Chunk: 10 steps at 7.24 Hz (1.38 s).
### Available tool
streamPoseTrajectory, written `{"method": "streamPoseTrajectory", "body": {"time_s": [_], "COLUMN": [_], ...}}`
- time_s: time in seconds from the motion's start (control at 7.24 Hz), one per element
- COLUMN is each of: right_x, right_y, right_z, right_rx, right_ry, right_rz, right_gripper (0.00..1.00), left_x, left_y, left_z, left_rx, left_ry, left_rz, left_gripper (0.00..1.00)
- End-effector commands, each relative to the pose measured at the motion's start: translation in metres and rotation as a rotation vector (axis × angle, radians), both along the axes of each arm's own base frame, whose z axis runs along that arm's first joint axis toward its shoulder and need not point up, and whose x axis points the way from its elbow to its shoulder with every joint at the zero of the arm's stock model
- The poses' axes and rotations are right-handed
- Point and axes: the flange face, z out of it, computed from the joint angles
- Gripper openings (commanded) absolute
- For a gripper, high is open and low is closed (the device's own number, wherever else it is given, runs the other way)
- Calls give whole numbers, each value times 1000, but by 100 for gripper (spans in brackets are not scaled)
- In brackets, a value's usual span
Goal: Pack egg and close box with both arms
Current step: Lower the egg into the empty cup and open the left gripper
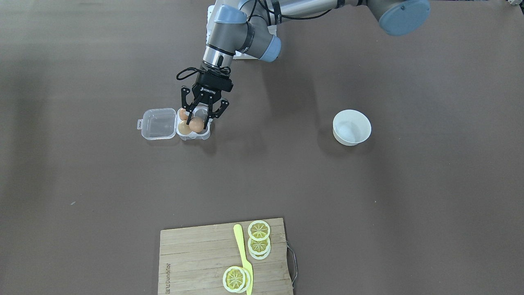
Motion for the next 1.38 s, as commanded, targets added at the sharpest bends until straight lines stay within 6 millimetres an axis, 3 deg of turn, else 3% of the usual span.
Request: {"method": "streamPoseTrajectory", "body": {"time_s": [0.0,0.41,1.24], "right_x": [0,0,-1], "right_y": [1,1,1], "right_z": [0,-3,-5], "right_rx": [-1,5,-23], "right_ry": [0,-1,-10], "right_rz": [1,1,30], "right_gripper": [100,100,100], "left_x": [-4,-7,-6], "left_y": [-5,-13,-13], "left_z": [-3,-1,4], "left_rx": [1,2,-1], "left_ry": [5,3,-4], "left_rz": [-7,-16,-13], "left_gripper": [24,24,42]}}
